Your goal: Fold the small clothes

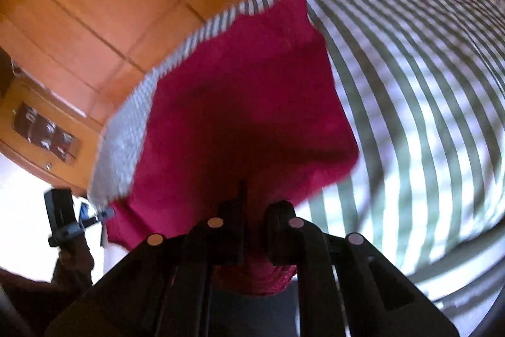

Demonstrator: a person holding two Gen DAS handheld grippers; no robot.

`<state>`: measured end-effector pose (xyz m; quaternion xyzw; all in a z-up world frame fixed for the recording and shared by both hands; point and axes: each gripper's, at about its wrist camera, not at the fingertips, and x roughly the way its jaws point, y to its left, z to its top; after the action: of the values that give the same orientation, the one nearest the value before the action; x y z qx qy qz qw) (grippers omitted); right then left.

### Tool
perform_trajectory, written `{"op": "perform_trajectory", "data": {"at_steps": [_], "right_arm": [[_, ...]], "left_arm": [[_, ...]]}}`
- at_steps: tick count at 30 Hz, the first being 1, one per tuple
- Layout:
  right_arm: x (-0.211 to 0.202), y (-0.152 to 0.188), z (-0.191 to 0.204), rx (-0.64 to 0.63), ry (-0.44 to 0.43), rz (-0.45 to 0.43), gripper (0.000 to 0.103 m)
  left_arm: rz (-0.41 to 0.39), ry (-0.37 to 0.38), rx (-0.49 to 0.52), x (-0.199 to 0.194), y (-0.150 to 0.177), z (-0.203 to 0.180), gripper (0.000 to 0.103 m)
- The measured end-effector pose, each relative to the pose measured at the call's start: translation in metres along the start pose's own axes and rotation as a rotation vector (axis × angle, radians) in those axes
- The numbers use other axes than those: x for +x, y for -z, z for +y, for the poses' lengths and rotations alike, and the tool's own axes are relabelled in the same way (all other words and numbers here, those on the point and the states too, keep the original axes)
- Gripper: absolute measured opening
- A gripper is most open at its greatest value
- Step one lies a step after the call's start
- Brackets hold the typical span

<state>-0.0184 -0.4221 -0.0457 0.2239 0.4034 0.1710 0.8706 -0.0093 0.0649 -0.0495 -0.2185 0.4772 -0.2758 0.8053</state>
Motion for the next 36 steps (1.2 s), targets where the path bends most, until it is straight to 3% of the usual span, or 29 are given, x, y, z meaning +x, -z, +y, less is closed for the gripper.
{"op": "perform_trajectory", "data": {"at_steps": [5,8,9,10,11,12,13,14,18,21,23,25,27,28,30,32,36], "right_arm": [[0.029,-0.054,-0.014,0.088,0.03,-0.049,0.009],[0.041,-0.081,-0.021,0.123,0.055,-0.07,0.012],[0.045,-0.087,-0.022,0.133,0.047,-0.076,0.023],[0.044,-0.092,-0.025,0.142,0.032,-0.087,0.036],[0.043,-0.095,-0.024,0.15,0.014,-0.101,0.067],[0.036,-0.096,-0.027,0.149,0.003,-0.127,0.084],[0.03,-0.095,-0.025,0.135,0.006,-0.154,0.087],[0.025,-0.092,-0.024,0.116,0.012,-0.169,0.093],[0.005,-0.065,-0.037,0.097,0.075,-0.164,0.098],[0.005,-0.034,-0.047,0.078,0.143,-0.13,0.098],[0.016,-0.019,-0.053,0.066,0.185,-0.095,0.096],[0.029,-0.013,-0.056,0.068,0.202,-0.074,0.085],[0.04,-0.015,-0.055,0.069,0.217,-0.088,0.074],[0.046,-0.018,-0.053,0.063,0.222,-0.093,0.069],[0.054,-0.023,-0.048,0.05,0.223,-0.07,0.038],[0.055,-0.025,-0.042,0.036,0.225,-0.05,0.023],[0.037,-0.015,-0.026,-0.014,0.202,-0.055,0.018]], "left_arm": [[-0.074,0.067,-0.111,0.009,-0.048,0.015,0.005],[-0.127,0.022,-0.186,0.017,-0.077,0.027,0.006],[-0.148,-0.01,-0.223,0.02,-0.088,0.031,0.006],[-0.156,-0.022,-0.236,0.02,-0.094,0.032,0.014],[-0.178,-0.038,-0.245,0.018,-0.101,0.034,0.035],[-0.218,-0.068,-0.253,0.01,-0.104,0.037,0.067],[-0.254,-0.086,-0.259,0.004,-0.103,0.038,0.077],[-0.279,-0.092,-0.256,-0.001,-0.1,0.04,0.079],[-0.233,-0.131,-0.202,-0.003,-0.081,0.047,0.079],[-0.168,-0.137,-0.151,0.004,-0.049,0.052,0.079],[-0.139,-0.131,-0.129,0.013,-0.037,0.052,0.069],[-0.119,-0.136,-0.108,0.025,-0.032,0.048,0.057],[-0.104,-0.12,-0.077,0.034,-0.033,0.039,0.035],[-0.096,-0.124,-0.061,0.041,-0.036,0.035,0.033],[-0.096,-0.15,-0.049,0.047,-0.04,0.033,0.022],[-0.091,-0.158,-0.052,0.045,-0.04,0.035,0.014],[-0.103,-0.153,-0.025,0.029,-0.032,0.032,0.012]]}}
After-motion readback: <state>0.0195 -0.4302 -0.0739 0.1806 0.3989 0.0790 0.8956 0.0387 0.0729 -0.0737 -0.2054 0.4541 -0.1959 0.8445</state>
